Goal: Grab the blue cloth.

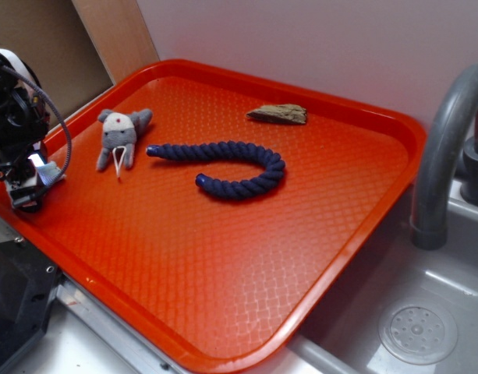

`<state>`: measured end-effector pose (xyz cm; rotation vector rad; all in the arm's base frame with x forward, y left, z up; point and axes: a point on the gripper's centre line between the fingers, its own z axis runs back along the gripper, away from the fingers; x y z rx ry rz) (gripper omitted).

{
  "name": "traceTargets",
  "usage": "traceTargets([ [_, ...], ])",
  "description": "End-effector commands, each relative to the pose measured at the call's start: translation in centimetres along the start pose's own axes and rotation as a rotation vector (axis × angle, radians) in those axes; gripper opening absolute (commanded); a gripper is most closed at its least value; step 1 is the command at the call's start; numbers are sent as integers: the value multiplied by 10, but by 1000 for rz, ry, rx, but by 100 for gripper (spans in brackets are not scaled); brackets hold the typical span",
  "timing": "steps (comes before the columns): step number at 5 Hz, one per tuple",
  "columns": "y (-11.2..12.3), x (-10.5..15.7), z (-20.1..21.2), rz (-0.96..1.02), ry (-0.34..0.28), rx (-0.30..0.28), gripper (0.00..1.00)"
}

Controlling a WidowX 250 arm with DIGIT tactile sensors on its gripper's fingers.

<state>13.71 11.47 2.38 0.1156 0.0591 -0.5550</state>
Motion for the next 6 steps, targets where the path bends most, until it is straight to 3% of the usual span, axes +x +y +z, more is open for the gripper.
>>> traceTargets([
  [1,5,4,5,36,-15,27,0],
  [2,9,4,16,67,-30,8,0],
  [3,8,13,52,145,-36,-62,0],
  [4,-5,37,106,291,-67,-108,0],
  [5,-13,50,162,347,-158,-154,0],
  [6,-12,50,211,312,-126,-175,0],
])
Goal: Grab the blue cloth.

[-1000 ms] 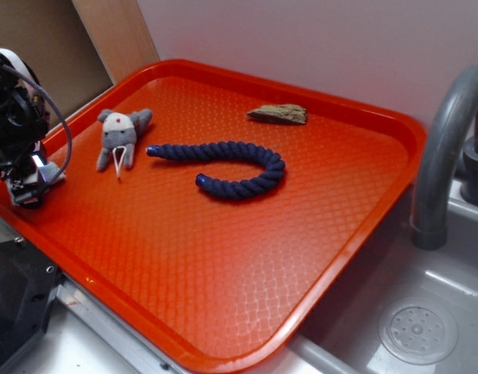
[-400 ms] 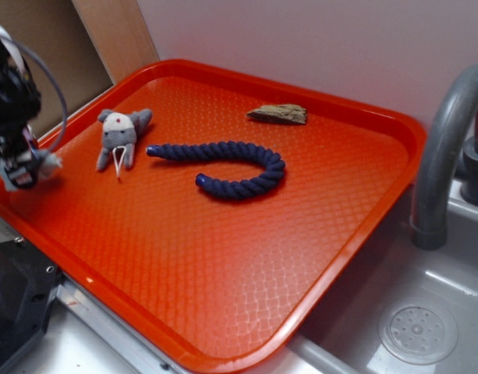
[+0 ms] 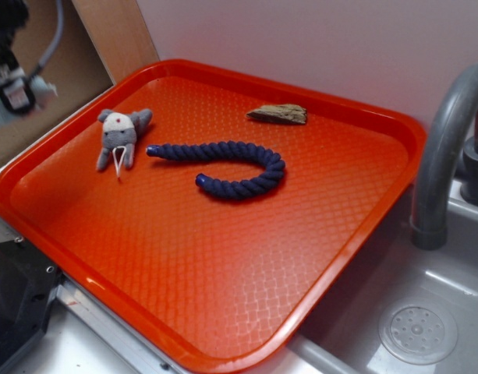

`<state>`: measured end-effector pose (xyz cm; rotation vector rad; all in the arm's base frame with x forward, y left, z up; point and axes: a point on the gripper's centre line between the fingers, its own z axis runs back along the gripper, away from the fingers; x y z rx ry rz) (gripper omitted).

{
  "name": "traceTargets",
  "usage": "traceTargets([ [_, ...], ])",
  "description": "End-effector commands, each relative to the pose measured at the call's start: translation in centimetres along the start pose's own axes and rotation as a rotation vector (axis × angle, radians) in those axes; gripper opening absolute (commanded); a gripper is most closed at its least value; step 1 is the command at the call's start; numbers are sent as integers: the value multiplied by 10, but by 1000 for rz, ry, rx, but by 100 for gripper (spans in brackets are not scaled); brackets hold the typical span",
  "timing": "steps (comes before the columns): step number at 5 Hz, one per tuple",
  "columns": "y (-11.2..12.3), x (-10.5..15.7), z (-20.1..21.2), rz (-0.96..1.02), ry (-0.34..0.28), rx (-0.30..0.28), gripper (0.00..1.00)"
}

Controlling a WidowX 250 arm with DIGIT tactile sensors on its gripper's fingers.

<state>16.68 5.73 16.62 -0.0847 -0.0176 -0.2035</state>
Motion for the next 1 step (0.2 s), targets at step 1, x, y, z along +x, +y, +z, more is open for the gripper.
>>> traceTargets([
  [1,-10,11,52,-46,7,77,0],
])
